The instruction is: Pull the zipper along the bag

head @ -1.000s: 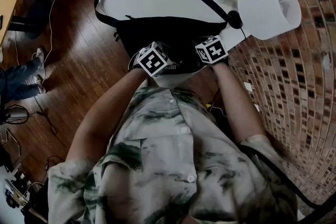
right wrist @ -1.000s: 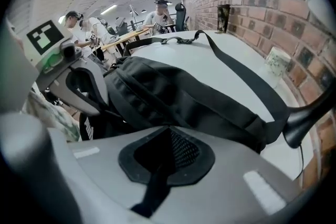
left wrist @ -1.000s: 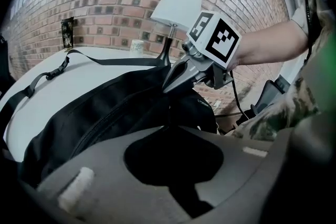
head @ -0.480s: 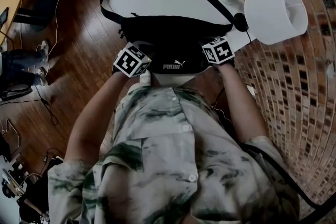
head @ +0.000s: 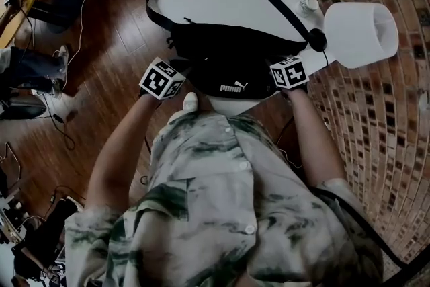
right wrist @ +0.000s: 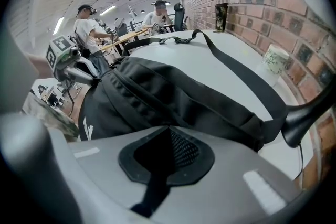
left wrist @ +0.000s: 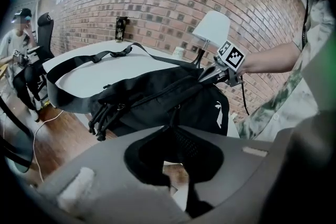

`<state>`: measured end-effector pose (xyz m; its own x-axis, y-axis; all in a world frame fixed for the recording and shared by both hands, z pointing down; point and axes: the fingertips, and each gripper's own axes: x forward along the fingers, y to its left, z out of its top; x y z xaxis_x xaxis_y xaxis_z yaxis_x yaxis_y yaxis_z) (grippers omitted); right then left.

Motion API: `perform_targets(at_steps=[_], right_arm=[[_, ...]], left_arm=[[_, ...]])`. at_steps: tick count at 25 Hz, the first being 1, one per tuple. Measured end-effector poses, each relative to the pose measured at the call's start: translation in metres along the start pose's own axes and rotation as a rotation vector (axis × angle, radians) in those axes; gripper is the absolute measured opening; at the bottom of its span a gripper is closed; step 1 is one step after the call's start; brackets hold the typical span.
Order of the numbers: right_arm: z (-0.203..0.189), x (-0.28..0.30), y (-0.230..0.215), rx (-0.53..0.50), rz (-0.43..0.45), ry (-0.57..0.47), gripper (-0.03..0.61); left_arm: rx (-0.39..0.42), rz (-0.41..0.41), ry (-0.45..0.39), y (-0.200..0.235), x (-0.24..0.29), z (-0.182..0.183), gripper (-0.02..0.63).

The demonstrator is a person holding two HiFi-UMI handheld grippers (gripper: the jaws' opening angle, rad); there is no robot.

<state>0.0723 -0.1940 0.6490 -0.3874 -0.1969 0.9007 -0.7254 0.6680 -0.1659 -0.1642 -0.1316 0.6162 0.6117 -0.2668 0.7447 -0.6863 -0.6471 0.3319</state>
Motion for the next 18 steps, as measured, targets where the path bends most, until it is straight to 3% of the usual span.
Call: perform_targets(at_steps=[5,9,10,11,12,14,18], right_arm=[[-0.001,-0.001,0.0,0.001,-0.044,-0.029,0.005],[0.002,-0.014,0.006,-0.04,-0.101,-0.113,0.006],[0.001,-0.019,0.01,-0.032,-0.105,-0.137,0.015],[0.0,-0.025,0.014,-0.017,-0.109,-0.159,0.084],[-0.002,-0.031,0.019,0.0,-0.118,-0.184,0.104],[-0.007,-0.046,0.03,0.045,-0.152,-0.249,0.103],[-0.038,-0.072,0.071,0.128,-0.167,-0.336,0.109]], left_arm=[[0.0,0.008,-0.021,0.001,-0.003,-0.004,0.028],[0.019,-0.006,-0.046,0.0,-0.002,-0.002,0.03],[0.029,-0.014,-0.055,0.0,-0.003,-0.002,0.032],[0.036,-0.022,-0.065,0.001,-0.004,-0.002,0.045],[0.039,-0.026,-0.076,0.003,-0.006,-0.004,0.065],[0.032,-0.036,-0.098,0.006,-0.01,-0.01,0.1],[-0.036,-0.069,-0.147,0.011,-0.024,-0.031,0.101]])
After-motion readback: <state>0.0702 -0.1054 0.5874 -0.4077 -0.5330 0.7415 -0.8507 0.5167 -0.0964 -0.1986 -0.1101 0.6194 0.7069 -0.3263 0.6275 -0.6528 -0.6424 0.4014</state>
